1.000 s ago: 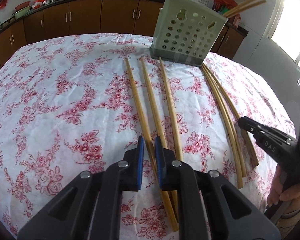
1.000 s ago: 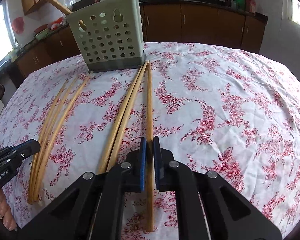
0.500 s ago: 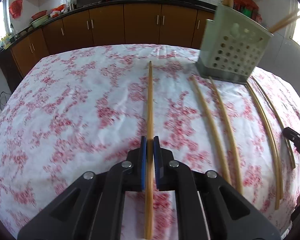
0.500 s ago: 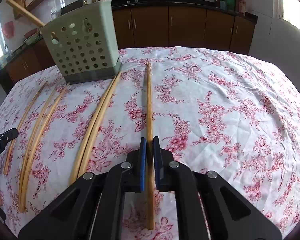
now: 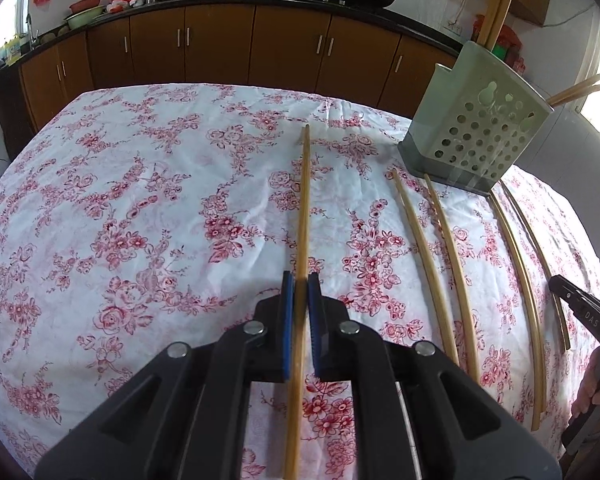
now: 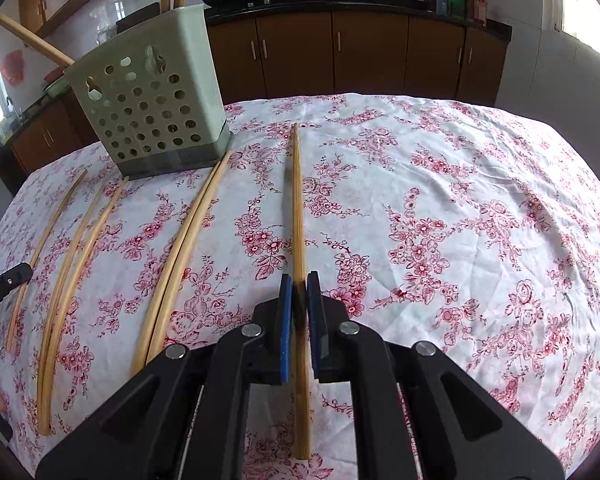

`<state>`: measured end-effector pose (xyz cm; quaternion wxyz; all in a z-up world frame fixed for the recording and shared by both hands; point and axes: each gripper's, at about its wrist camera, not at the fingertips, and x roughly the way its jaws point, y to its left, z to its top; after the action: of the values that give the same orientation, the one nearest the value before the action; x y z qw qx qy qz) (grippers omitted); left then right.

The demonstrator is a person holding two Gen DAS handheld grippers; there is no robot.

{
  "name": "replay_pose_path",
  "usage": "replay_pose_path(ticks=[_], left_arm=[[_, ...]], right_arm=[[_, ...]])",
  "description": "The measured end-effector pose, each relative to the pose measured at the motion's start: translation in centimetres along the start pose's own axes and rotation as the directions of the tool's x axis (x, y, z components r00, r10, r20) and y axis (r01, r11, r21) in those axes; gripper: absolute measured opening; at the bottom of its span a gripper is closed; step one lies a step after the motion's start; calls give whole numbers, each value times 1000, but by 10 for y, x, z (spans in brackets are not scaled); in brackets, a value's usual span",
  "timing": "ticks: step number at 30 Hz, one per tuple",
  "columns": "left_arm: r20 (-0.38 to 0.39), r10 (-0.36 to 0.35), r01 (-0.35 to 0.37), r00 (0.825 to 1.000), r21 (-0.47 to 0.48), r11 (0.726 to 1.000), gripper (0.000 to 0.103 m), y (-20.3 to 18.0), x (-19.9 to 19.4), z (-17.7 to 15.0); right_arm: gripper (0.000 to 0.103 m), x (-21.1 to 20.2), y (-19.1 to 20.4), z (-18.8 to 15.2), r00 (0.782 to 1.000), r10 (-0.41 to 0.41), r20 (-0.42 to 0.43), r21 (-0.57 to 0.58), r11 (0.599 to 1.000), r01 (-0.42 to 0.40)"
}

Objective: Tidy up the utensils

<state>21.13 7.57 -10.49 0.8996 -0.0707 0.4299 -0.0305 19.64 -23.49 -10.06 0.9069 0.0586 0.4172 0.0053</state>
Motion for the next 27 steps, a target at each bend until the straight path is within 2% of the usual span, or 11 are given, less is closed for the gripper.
replay_pose_path(ticks=[27], left_arm=[[1, -2, 2, 1000, -2, 1000, 10, 0, 0, 0]], right_arm=[[9, 0, 0, 0, 1000, 7, 0, 7, 1000, -7]])
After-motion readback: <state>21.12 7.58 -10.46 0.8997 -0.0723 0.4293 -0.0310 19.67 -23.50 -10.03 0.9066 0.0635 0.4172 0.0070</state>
